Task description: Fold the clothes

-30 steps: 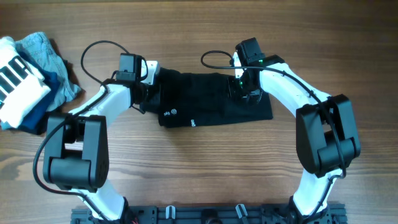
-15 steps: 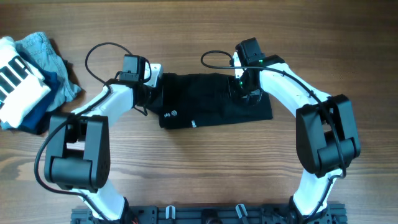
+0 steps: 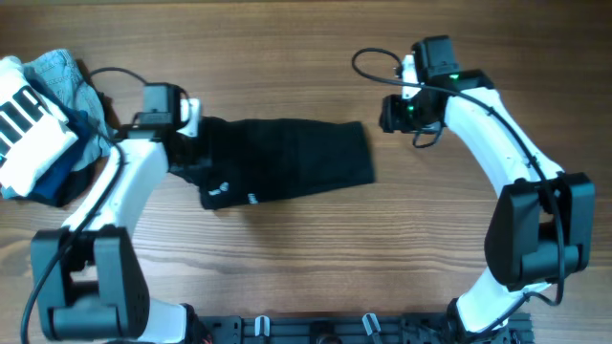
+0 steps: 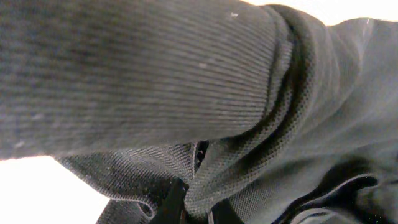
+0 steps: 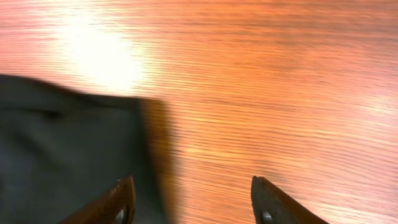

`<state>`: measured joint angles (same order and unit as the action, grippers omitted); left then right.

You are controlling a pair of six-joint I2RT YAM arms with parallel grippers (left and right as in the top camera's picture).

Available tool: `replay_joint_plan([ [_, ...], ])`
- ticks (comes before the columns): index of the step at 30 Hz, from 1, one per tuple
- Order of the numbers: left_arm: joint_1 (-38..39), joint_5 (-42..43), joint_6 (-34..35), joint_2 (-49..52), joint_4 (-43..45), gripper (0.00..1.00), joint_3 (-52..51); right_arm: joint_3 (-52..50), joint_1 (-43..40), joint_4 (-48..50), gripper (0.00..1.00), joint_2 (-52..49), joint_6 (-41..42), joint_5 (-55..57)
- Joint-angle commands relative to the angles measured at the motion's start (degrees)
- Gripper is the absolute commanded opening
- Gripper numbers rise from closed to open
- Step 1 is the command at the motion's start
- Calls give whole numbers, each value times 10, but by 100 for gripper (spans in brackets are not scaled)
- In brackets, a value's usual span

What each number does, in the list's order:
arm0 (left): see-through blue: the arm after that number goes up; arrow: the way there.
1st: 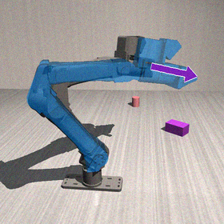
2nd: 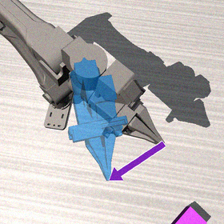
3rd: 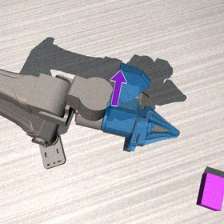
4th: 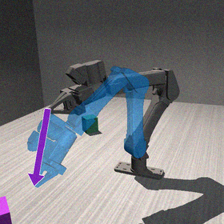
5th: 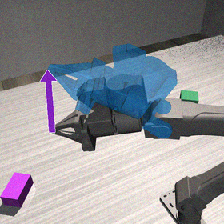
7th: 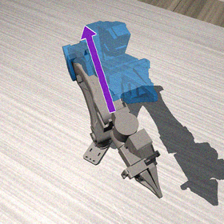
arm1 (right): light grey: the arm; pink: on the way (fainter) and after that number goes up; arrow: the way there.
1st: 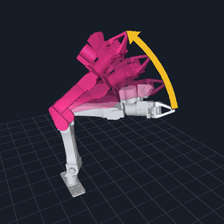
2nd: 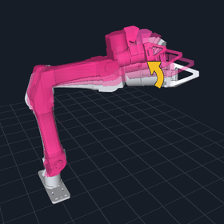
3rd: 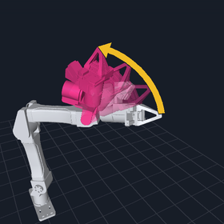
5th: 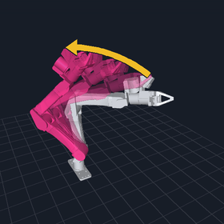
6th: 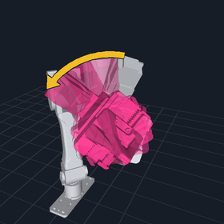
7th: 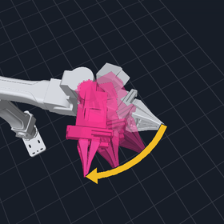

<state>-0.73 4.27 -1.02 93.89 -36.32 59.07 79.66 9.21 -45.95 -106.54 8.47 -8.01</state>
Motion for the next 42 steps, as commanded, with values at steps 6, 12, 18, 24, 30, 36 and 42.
replay_joint_plan([
  [6,-25,-7,2,-78,-49,4,64,5,42,9,57,-61,-40,-11],
  [12,-25,78,61,-78,-64,4,97,5,112,54,57,-131,-40,-10],
  [18,-24,163,150,-78,-37,4,102,5,164,64,57,-161,-39,-10],
  [24,49,192,185,-66,17,6,102,5,199,54,57,-162,-23,-12],
  [30,129,140,204,-18,23,7,102,5,219,43,57,-162,-25,-21],
  [36,149,137,204,-3,22,8,102,5,219,35,58,-162,-25,-22],
  [42,188,145,210,-3,17,37,102,14,193,2,62,-127,38,50],
])
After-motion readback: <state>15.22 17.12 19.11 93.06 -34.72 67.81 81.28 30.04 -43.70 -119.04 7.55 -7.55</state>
